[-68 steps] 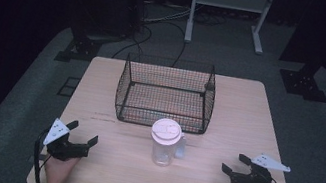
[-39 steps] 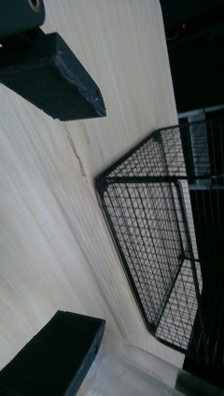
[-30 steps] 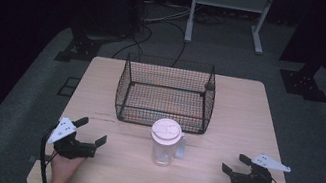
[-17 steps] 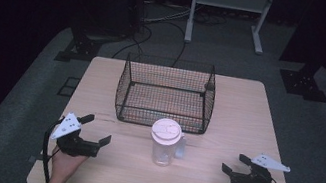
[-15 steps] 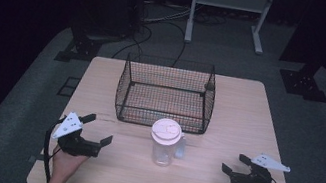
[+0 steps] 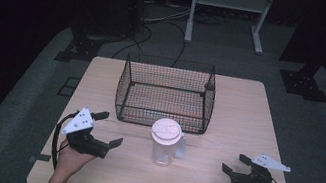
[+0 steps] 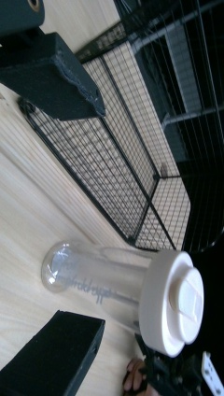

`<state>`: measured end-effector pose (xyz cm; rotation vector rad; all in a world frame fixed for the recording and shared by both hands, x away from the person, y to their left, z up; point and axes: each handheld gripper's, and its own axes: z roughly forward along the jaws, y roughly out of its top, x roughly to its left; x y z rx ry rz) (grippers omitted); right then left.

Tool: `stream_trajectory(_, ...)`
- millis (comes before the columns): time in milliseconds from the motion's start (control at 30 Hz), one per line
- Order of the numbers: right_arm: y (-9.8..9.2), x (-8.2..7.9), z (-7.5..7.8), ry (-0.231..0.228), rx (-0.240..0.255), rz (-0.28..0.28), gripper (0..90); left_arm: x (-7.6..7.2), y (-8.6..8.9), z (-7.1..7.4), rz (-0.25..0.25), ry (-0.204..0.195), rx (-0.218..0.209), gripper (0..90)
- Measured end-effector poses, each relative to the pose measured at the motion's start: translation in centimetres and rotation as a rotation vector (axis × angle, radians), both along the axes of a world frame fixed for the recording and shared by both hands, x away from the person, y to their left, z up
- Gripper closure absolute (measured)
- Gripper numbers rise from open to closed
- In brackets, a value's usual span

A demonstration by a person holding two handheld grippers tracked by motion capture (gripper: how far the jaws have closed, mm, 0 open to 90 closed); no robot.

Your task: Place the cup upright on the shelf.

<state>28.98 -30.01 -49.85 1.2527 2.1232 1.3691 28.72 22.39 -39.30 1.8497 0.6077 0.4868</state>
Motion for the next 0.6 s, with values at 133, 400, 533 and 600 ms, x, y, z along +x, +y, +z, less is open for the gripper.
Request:
stream_trajectory(133, 0.0, 0.0, 0.0, 0.000, 0.001, 0.001, 12.9, 0.0, -0.4, 0.5, -0.024, 0.002, -0.003, 0.7)
stream_trajectory(400, 0.0, 0.0, 0.0, 0.000, 0.001, 0.001, 12.9, -0.1, -1.6, 1.4, -0.096, 0.015, 0.008, 0.7)
stream_trajectory(533, 0.0, 0.0, 0.0, 0.001, 0.001, 0.002, 12.9, -0.1, -2.4, 1.8, -0.131, 0.025, 0.022, 0.6)
stream_trajectory(600, 0.0, 0.0, 0.0, 0.000, 0.002, 0.002, 12.9, 0.0, -2.8, 1.9, -0.142, 0.025, 0.028, 0.7)
